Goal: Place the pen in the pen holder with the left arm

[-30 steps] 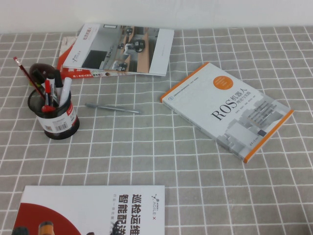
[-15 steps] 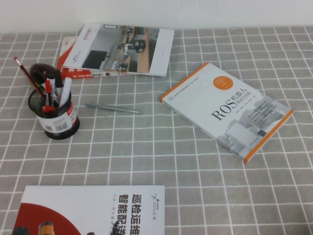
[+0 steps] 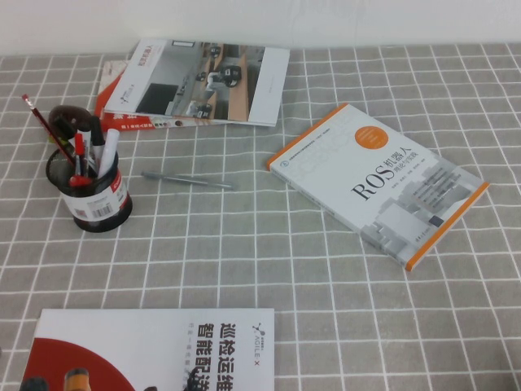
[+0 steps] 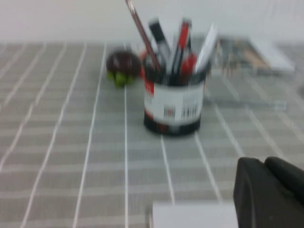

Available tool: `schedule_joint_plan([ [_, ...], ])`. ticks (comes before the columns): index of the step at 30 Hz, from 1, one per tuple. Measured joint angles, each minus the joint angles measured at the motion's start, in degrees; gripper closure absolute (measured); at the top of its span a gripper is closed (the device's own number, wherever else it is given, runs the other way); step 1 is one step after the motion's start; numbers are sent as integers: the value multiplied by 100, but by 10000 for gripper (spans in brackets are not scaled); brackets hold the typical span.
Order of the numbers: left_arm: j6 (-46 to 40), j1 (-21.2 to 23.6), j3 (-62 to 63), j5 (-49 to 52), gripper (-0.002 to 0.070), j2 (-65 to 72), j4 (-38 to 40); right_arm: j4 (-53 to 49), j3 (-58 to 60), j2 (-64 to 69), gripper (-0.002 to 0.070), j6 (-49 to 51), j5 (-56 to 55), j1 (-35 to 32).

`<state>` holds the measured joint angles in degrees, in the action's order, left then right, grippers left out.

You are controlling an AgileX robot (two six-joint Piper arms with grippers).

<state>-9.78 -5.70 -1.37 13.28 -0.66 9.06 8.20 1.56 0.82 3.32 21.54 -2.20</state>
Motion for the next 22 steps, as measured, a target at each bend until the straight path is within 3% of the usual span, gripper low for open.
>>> schedule_joint_plan([
  [6,-19,0,0,794,676,0,-333,0,0,0,691,0,0,0],
  [22,-27,0,0,877,676,0,-391,0,0,0,692,0,0,0],
])
